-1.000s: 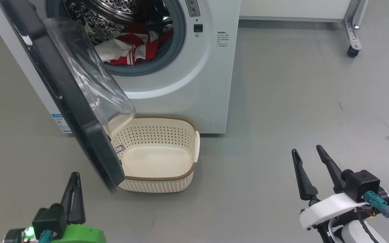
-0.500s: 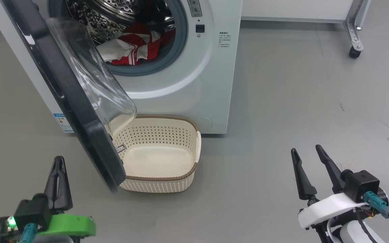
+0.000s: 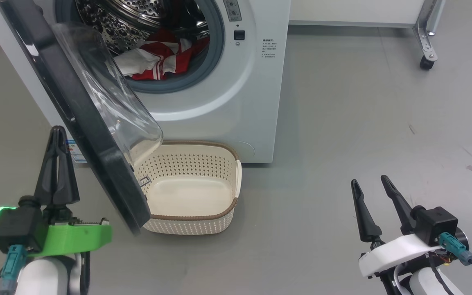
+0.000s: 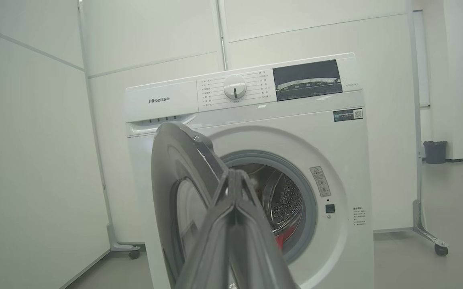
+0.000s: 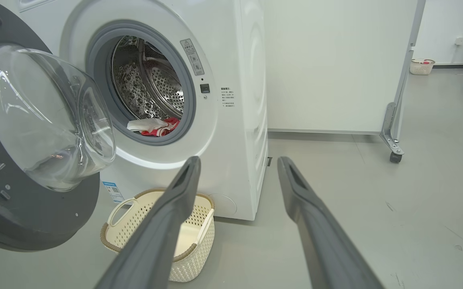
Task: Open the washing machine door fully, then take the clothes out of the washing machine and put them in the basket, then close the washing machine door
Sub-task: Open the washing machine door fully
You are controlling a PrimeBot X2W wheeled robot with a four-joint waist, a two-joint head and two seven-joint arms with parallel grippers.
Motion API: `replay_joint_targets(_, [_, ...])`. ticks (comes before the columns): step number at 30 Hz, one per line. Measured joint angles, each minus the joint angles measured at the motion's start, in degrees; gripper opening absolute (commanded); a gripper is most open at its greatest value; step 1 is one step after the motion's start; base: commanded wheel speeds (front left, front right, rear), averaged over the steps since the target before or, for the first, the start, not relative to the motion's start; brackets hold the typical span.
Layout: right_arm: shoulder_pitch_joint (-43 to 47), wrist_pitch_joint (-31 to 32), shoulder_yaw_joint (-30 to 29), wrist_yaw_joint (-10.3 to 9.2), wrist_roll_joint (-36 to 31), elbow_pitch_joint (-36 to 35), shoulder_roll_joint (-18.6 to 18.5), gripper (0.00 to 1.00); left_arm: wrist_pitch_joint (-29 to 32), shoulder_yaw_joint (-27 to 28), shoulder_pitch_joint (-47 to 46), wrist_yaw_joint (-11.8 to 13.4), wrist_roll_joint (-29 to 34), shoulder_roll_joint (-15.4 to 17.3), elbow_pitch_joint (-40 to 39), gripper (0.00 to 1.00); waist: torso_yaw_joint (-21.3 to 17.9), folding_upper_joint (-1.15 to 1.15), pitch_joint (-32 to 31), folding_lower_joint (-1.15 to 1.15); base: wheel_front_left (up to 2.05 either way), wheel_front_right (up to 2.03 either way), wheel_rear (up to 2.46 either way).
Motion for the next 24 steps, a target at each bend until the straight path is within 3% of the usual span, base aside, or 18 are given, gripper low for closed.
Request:
replay_joint_targets(17, [0.0,0.0,-0.1,0.99,-0.9,0.2,1.2,1.0,2.8,-7.5,-2.0,-2.5,2.0,-0.3,-1.8,0.0,-2.1,0.0,1.2,0.0,0.0,0.0,0.0])
replay_joint_targets(24, [-0.1,0.0,-0.6,1.45,-1.0,0.5,1.4,1.0,5.8,-10.1,-2.0,-3.1,1.8,-0.5,1.6,0.0,-3.5,0.0,2.0,0.0,0.0,0.0,0.0])
